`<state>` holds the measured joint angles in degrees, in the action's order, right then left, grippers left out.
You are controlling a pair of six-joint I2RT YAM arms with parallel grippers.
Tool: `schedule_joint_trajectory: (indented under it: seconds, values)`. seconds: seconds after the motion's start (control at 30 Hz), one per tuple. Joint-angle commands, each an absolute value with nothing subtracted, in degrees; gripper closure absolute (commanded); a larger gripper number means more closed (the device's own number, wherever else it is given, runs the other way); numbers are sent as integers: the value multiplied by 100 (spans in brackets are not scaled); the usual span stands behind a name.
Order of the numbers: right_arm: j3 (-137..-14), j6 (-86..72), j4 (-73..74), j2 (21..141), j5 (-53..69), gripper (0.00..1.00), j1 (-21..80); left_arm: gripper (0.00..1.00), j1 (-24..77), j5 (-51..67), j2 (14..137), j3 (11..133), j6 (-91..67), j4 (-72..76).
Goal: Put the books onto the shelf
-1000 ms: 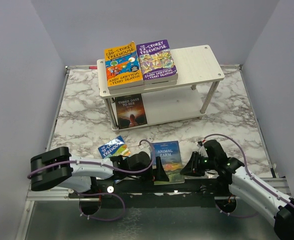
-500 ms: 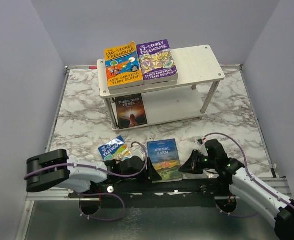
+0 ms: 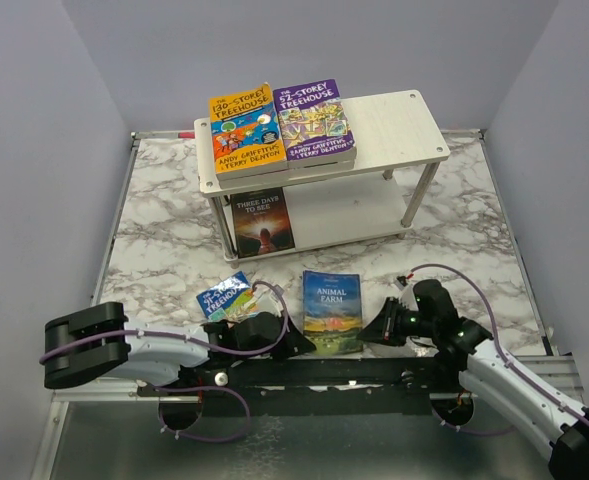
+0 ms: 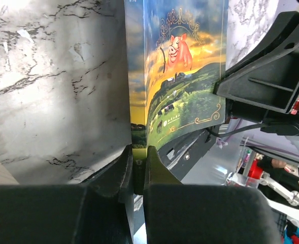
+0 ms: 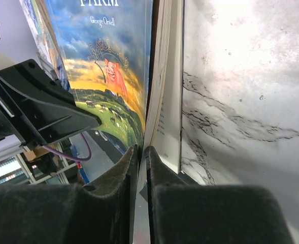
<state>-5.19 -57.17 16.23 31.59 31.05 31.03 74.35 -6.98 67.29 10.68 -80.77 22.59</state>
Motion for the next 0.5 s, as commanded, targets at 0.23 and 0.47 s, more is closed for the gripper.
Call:
schedule_joint_trajectory:
  seconds: [0.23, 0.47]
  values:
    - [-224, -5791, 2628, 2720, 3056, 60, 3125, 100, 7440, -1213, 5939, 1351, -7826, 2120]
    - [-617, -5752, 3150, 2304, 2678, 29, 3129, 100, 7430, -1114, 5521, 1916, -7405, 1396]
